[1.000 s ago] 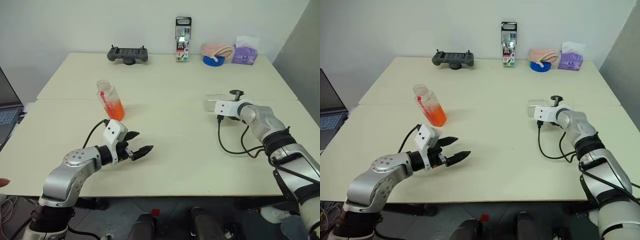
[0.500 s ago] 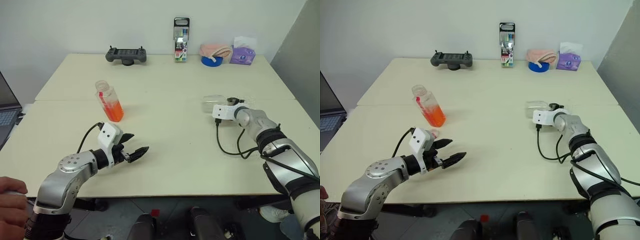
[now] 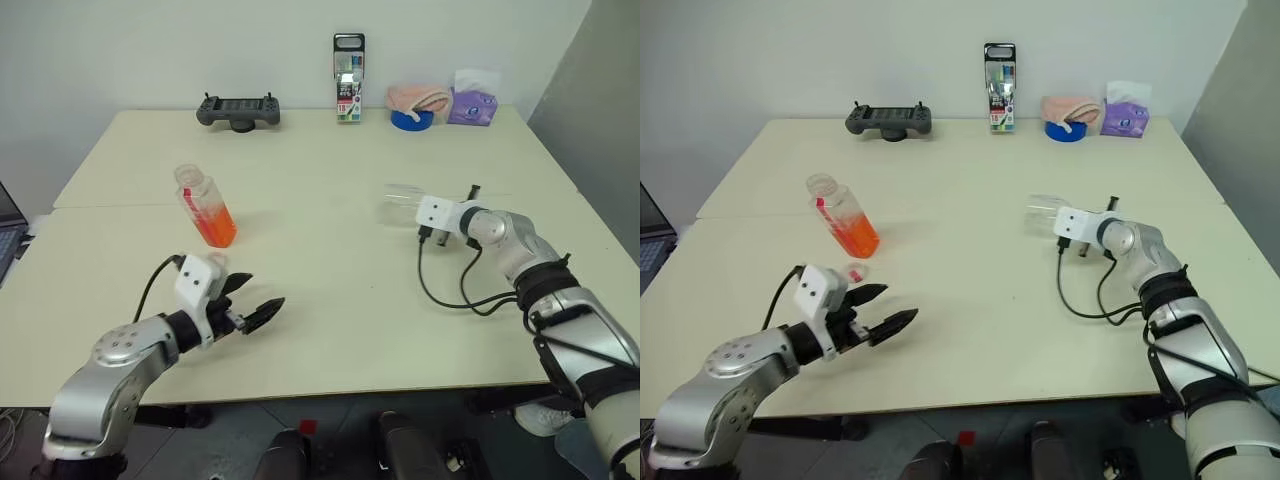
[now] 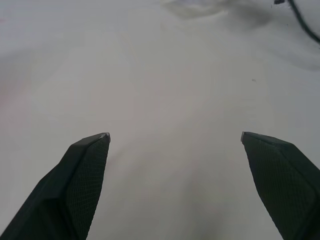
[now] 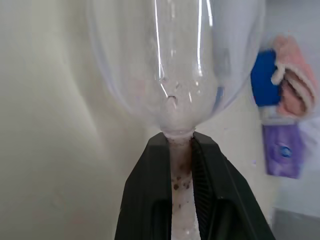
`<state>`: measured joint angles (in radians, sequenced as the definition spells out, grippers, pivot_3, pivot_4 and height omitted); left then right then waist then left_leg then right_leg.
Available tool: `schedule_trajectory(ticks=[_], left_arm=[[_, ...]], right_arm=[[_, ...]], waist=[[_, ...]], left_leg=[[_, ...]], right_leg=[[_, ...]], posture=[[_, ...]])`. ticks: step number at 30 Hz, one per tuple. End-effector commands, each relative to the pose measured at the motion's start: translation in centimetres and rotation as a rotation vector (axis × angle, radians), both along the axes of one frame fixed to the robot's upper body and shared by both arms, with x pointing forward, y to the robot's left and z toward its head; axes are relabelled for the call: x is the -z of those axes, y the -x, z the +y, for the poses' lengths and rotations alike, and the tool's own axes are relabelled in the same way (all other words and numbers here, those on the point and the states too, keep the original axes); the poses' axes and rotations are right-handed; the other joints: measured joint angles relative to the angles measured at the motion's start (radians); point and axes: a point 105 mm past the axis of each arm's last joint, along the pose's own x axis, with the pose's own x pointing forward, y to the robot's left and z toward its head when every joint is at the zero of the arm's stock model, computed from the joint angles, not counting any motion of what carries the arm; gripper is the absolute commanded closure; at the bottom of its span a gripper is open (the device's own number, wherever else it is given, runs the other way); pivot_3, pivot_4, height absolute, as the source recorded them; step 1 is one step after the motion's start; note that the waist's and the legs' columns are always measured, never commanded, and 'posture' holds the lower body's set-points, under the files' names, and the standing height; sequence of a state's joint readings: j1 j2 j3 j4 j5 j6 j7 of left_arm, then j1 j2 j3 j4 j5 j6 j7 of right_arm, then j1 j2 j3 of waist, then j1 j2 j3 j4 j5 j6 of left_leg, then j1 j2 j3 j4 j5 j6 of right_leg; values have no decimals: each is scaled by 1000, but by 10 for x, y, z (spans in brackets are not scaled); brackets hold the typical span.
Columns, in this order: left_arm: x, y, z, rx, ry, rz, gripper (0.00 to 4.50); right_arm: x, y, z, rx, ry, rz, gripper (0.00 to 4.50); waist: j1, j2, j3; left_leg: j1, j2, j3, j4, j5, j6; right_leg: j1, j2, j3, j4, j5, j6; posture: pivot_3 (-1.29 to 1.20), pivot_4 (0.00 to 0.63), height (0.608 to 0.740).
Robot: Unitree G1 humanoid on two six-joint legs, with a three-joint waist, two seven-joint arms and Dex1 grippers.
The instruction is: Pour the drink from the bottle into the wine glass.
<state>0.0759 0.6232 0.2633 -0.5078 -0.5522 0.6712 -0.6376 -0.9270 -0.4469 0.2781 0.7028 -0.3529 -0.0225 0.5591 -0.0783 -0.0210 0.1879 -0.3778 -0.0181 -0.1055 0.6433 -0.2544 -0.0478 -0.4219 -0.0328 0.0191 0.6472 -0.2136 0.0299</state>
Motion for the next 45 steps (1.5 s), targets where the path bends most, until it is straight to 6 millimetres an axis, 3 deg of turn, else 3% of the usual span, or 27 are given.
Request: schedule_trajectory(ticks=[1,2,3,4,7,12,17,23,28,32,38,41,45], left_arm=[[-28,23,-7,35,78,-79,0],[-31,29,-8,59,93,-57,0],[-35,33,-8,77,110,-41,0],[-40,35,-7,86,124,-33,0],[-49,36,6,54,111,-40,0],[-46,38,14,4,72,-39,0],[-43,33,7,-3,84,-48,0],[-48,22,-2,22,90,-69,0],[-52,9,-2,27,79,-88,0],[-51,8,-4,34,76,-86,0],[-45,9,-3,35,63,-67,0],[-43,8,-3,39,60,-59,0],[-41,4,-4,43,60,-58,0]], right_arm=[[-90,34,80,-233,-691,-22,4241],[-105,41,88,-253,-972,52,4243],[-108,47,93,-273,-1134,128,4244],[-104,52,97,-289,-1185,176,4246],[-69,58,111,-262,-1109,201,4248],[-31,69,125,-244,-1048,219,4248],[5,58,113,-104,-1056,222,4249],[17,45,101,-23,-982,107,4250],[25,44,105,-4,-936,10,4258],[46,55,108,-14,-912,53,4261],[72,71,79,49,-869,133,4264],[79,73,72,69,-857,173,4265],[78,72,82,23,-816,209,4266]], waist=[[-4,1,1],[-4,2,1],[-2,2,1],[8,3,1],[55,2,-1],[52,-1,-4],[42,-1,-4],[42,-1,-4],[44,-1,-4],[44,-1,-5],[44,-2,-5],[47,-2,-6],[48,-3,-7]], left_leg=[[0,2,0,0,0,0],[0,10,1,0,0,0],[0,10,-1,0,0,0],[-1,12,-3,1,0,0],[0,10,-8,1,0,0],[2,9,1,2,-1,-3],[3,12,1,-1,-1,-3],[5,13,1,-1,-1,-3],[5,12,1,-1,-1,-3],[5,13,1,-1,-1,-3],[9,13,1,-2,-1,-3],[16,12,0,-3,-2,-3],[16,12,0,-3,-2,-3]], right_leg=[[-1,1,0,0,0,0],[-1,1,0,0,0,0],[-1,5,-1,1,0,-1],[-2,8,-2,1,1,-3],[2,11,-9,-1,-2,-7],[2,10,-1,-3,-7,-10],[0,14,-1,-1,-1,-11],[1,16,-2,0,-4,-11],[2,16,-2,0,-4,-10],[2,16,-1,0,-4,-11],[5,16,-1,0,-5,-10],[12,15,-2,-2,-9,-16],[12,15,-2,-2,-10,-16]], posture=[[0,150,740],[0,150,740],[0,150,740],[0,150,740],[0,150,740],[0,150,740],[0,150,740],[0,150,740],[0,150,740],[0,150,740],[0,150,740],[0,150,740],[0,150,740]])
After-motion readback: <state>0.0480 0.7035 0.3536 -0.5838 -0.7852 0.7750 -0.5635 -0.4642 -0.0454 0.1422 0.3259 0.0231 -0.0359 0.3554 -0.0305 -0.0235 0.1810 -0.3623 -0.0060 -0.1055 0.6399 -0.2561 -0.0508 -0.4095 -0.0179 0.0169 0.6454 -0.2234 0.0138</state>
